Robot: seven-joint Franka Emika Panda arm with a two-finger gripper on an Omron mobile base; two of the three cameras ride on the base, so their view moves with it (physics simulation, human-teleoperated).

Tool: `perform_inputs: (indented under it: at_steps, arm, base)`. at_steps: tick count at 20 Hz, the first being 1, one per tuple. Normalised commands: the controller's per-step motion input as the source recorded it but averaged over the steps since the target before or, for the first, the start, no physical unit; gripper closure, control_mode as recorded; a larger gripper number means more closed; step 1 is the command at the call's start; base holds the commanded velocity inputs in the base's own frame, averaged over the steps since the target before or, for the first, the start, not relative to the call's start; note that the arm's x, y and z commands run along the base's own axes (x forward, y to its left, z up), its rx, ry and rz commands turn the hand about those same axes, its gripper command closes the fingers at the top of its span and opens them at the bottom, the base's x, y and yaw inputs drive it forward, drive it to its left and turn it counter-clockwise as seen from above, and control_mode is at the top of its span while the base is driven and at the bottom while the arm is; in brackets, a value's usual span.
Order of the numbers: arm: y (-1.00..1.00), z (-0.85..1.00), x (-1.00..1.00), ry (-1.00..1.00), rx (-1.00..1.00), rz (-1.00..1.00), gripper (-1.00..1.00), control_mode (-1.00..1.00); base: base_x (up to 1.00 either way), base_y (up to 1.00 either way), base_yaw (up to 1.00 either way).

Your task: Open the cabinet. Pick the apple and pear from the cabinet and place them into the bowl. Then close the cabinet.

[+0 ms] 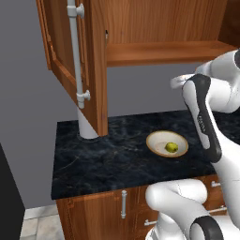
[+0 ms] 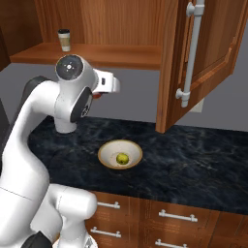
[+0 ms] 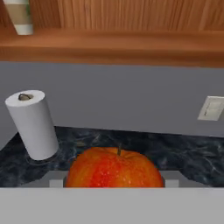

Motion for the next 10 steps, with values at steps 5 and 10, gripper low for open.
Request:
perform_inputs:
  at_steps: [5,10]
  arm:
    - [0.0,-1.0,-0.14,0.48,-0.02,0.0,1.0,-1.0]
    - [0.0,-1.0,0.08,0.22,0.0,0.03,1.0,-1.0]
  base:
    - [0.0,0.0,0.0]
    - [0.0,0.0,0.0]
